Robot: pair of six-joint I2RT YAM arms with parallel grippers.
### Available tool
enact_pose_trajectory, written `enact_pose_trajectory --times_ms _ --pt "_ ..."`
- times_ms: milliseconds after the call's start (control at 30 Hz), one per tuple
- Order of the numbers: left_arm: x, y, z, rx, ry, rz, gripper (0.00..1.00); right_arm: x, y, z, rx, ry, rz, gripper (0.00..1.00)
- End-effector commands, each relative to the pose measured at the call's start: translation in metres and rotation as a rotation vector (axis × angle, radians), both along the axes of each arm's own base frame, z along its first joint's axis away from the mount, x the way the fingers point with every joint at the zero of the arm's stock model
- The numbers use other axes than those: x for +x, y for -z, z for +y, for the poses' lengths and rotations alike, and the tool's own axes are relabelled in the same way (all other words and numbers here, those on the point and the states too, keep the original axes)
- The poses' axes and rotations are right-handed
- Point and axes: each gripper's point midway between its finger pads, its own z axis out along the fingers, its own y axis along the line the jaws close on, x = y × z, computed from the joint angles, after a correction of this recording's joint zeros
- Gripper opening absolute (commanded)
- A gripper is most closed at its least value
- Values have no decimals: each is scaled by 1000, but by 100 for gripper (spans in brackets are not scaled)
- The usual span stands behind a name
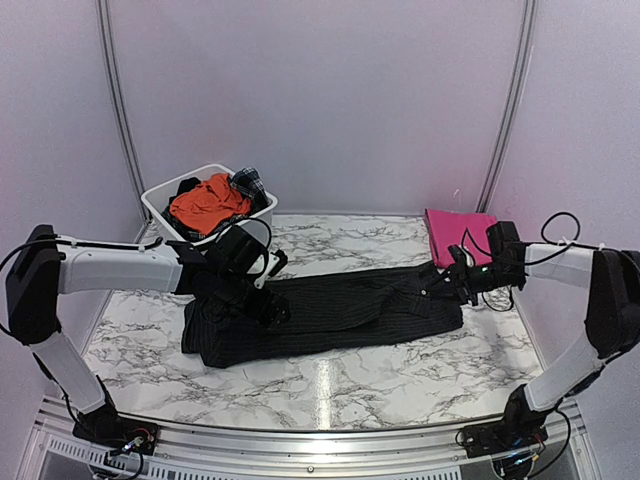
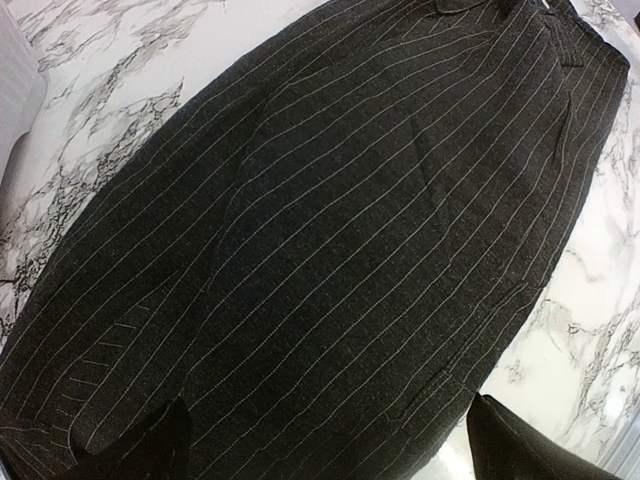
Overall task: Fold and stack the mixed laundry pile
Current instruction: Rotate the rectangle-folded shirt at the center of the board.
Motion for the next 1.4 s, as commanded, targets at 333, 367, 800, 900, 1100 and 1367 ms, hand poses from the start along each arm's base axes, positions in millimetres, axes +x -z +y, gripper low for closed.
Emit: enact_pose_trajectory --times_ms 333,367,800,900,1100,1367 --pt "-8 6 10 28 2 3 99 0 7 -46 -75 121 -14 28" --pt "-8 7 10 28 0 5 99 1 9 -41 -82 107 -22 28" --pt "-5 9 7 22 -12 10 99 22 56 -26 -215 39 0 32" --pt "-5 9 8 22 -10 8 99 24 67 -20 -218 22 25 34" --pt "-6 11 8 25 -11 11 99 26 75 -11 -201 10 38 34" --pt "-4 10 12 43 -21 -7 99 22 61 -18 -251 3 35 0"
